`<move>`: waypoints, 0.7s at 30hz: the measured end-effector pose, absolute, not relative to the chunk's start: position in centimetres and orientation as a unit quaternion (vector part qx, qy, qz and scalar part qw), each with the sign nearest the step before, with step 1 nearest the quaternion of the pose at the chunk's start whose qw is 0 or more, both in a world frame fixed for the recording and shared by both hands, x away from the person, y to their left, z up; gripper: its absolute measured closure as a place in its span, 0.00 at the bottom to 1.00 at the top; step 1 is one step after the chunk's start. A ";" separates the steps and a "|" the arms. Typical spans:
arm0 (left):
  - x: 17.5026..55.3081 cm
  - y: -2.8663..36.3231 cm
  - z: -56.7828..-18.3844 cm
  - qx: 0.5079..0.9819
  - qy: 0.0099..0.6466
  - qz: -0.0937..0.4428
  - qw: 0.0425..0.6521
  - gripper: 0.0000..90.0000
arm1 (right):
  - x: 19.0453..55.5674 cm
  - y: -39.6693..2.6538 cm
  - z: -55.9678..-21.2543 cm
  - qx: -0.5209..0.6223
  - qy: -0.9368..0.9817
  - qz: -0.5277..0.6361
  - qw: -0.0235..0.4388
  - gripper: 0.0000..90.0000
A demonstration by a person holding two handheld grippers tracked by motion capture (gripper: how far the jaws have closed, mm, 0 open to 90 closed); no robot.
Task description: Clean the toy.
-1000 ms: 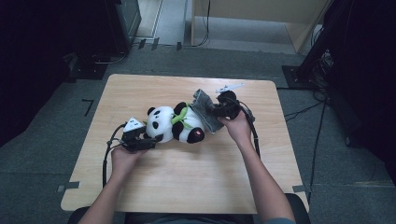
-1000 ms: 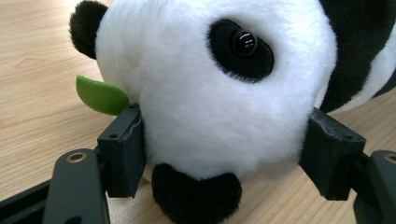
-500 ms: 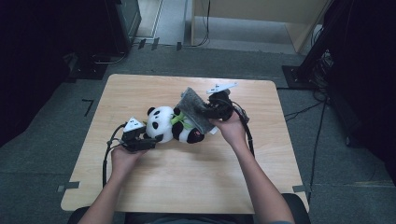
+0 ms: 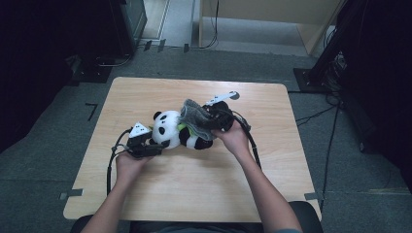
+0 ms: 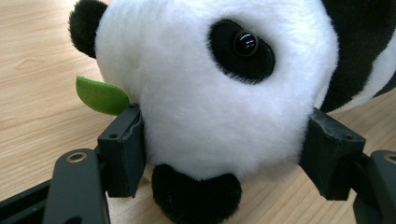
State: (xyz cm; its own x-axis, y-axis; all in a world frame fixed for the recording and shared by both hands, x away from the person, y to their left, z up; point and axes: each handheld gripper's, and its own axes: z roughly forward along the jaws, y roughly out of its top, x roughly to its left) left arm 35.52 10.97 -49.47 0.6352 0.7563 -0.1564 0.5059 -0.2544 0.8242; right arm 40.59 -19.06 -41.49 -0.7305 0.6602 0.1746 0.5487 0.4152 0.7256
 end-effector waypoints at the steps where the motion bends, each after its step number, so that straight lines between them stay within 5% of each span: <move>1: 35.5 11.0 -49.5 0.780 0.405 0.136 0.457 0.28 | 40.5 -19.2 -41.5 0.363 0.838 0.401 0.069 0.79; 21: 35.5 11.0 -49.5 0.778 0.407 0.134 0.460 0.28 | 39.7 -22.2 -43.3 0.388 0.827 0.402 0.060 0.79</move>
